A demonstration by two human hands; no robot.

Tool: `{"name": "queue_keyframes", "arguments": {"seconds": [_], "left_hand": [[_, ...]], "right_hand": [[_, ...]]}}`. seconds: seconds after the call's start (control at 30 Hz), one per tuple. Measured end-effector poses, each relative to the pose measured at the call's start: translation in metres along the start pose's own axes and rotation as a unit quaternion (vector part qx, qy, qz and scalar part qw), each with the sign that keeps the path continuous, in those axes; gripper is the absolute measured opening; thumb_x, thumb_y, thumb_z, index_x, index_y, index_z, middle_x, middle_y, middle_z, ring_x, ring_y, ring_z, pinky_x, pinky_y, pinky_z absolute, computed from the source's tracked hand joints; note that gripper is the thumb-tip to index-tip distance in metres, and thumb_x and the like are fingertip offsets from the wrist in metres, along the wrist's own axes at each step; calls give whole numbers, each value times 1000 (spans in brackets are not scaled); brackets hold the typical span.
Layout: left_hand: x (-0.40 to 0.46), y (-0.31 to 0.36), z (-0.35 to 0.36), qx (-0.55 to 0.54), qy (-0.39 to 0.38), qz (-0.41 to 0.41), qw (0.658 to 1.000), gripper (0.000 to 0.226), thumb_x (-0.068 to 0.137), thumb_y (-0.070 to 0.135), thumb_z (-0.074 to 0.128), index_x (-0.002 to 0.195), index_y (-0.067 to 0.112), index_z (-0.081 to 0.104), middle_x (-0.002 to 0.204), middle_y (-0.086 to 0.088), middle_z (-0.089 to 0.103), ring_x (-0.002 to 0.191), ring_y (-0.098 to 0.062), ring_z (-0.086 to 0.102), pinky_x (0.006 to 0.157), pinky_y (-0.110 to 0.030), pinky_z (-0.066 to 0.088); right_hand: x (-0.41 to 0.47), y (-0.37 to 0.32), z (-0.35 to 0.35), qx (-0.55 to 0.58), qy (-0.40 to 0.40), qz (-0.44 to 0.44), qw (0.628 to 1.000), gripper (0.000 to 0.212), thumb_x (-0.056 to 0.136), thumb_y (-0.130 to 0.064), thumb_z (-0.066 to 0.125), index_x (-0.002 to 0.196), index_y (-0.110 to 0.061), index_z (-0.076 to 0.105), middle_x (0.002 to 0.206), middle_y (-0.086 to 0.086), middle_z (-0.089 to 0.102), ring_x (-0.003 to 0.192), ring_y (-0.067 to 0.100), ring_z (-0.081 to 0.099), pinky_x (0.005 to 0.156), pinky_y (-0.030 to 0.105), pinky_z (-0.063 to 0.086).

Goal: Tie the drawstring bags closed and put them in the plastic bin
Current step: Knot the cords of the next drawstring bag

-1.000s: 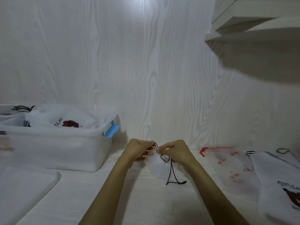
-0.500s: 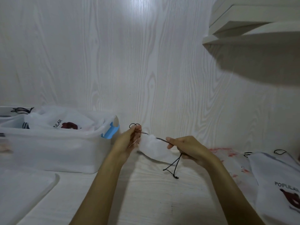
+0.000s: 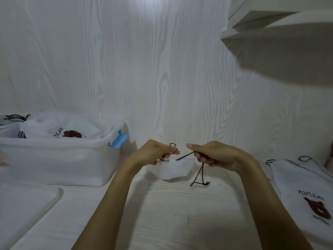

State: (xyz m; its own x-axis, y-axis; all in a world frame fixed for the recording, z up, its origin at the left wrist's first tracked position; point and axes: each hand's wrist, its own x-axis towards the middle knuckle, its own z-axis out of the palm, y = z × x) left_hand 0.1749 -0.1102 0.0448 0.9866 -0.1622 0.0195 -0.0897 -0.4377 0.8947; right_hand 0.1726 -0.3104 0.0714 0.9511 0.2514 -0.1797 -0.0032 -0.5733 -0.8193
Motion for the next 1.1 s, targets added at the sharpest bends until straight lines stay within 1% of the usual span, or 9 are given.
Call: {"name": "queue_keyframes", "arguments": {"seconds": [0.17,0.3,0.4,0.47,0.67,0.73,0.83,0.9,1.1], "left_hand": [[-4,6,19,70,-133,-5,989,28,96,31,50,75,24,68,73,3,46,68,-10,40,64,-19,36],[-4,8,23,44,-191,44,980,24,99,23,45,105,9,64,86,-4,45,78,-13,39,67,-20,37],[-7,11,26,74,-222,82,969,27,98,25,48,121,27,63,108,15,61,76,3,48,70,-18,36],[-9,14,28,76,-228,95,966,21,99,27,47,106,25,67,96,28,64,65,10,49,68,-17,35],[-12,9,26,54,-199,96,974,33,100,32,43,88,35,73,68,23,59,58,8,48,70,-20,36],[-10,3,19,32,-187,91,978,30,99,35,44,99,34,74,73,16,56,66,0,45,65,-19,35],[-7,-2,8,1,-167,95,981,31,98,37,44,110,28,71,74,16,53,70,-4,42,61,-18,36],[-5,-3,3,-33,-160,97,982,30,99,33,45,110,22,71,73,14,54,72,-4,44,68,-18,39],[-7,-2,-2,-57,-145,85,984,30,99,30,45,113,20,70,75,12,57,72,-1,49,72,-16,43]], "right_hand": [[-5,-12,-2,20,89,-49,995,37,86,-50,59,65,-20,59,59,-7,55,57,6,44,59,20,31],[-8,-23,8,15,149,-105,983,40,89,-45,57,60,-17,60,65,-2,58,70,6,55,66,16,36],[-8,-31,23,-32,151,-153,976,39,87,-48,58,59,-23,62,67,-5,64,69,2,57,78,22,42],[-7,-37,33,-74,154,-185,968,36,85,-54,56,60,-30,65,73,-4,70,68,-1,58,93,33,41],[-20,-46,35,-48,89,-262,960,38,93,-51,42,103,-28,71,109,-13,68,100,-4,55,85,13,36],[-18,-37,16,-49,130,-255,957,28,95,-38,48,115,-26,64,109,-12,66,99,-1,57,89,17,44],[-15,-17,-4,-137,6,-199,970,43,89,-15,61,129,-27,50,121,-12,59,103,3,59,93,24,48],[-11,-8,-3,-165,-61,-165,971,44,87,-13,65,127,-26,55,120,-11,61,103,2,60,94,23,46],[0,-1,6,-82,15,-152,985,14,77,-30,75,88,-22,78,86,-6,75,85,5,68,77,18,49]]}}
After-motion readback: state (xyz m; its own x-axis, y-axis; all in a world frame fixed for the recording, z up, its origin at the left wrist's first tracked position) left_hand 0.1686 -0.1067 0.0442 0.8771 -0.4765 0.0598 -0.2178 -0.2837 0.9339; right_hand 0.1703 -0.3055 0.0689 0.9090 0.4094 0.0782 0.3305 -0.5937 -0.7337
